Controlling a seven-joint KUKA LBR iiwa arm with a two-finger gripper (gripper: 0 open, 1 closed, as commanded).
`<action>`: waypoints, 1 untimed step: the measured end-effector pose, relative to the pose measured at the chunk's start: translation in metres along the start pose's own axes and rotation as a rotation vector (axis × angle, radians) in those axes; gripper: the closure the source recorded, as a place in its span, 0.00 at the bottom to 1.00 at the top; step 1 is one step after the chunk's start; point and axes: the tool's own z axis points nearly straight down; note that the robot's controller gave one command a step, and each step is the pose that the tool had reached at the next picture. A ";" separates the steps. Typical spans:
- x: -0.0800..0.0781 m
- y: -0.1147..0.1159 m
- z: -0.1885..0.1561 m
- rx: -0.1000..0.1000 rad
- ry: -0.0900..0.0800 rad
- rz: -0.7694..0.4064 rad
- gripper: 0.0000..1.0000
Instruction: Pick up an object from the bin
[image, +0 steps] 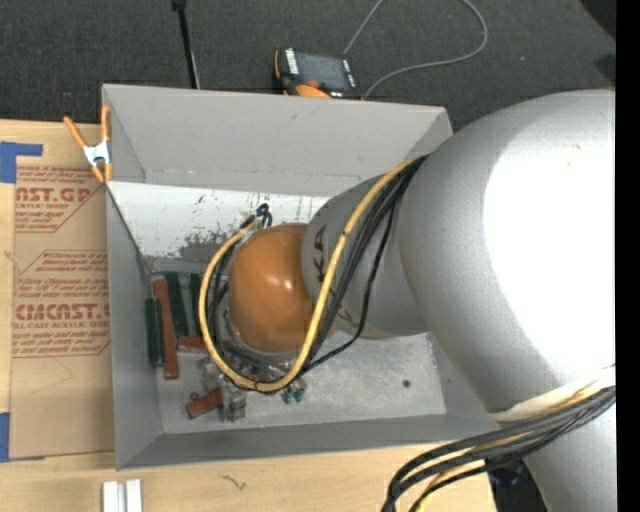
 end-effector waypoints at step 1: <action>-0.044 0.027 -0.168 0.000 -0.010 -0.016 1.00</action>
Offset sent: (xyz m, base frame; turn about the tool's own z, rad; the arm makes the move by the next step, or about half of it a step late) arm 0.0282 0.0396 0.1637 -0.0154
